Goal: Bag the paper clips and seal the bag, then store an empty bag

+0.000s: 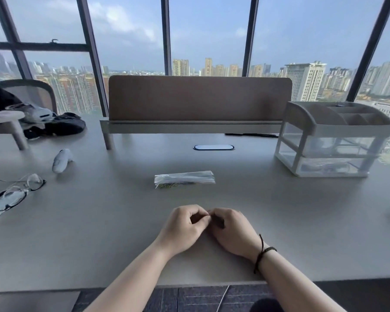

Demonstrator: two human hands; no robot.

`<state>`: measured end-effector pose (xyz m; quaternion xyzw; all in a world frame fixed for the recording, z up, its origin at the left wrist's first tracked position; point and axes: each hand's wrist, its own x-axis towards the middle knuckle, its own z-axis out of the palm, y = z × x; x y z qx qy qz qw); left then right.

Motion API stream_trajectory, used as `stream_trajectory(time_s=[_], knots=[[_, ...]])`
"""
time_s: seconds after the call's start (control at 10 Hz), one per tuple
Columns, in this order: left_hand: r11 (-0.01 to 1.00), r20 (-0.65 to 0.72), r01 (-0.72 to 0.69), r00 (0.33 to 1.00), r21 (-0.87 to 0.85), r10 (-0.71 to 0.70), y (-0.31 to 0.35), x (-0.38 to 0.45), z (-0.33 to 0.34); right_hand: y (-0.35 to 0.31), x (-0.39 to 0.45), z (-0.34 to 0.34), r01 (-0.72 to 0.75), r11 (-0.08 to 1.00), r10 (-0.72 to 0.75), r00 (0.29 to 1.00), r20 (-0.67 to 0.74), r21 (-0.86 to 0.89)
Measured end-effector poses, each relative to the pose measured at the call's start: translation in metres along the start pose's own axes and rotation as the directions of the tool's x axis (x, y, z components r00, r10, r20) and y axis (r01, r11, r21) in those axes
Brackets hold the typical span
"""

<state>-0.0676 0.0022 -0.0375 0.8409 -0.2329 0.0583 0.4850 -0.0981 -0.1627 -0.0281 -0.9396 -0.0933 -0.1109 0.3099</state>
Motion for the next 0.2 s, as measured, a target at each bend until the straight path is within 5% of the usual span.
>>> stream_trajectory(time_s=[0.2], knots=[[0.989, 0.012, 0.072, 0.997, -0.133, -0.071, 0.000, 0.005, 0.000, -0.011, 0.003, -0.018, -0.068, 0.982, 0.073, 0.997, -0.022, 0.179]])
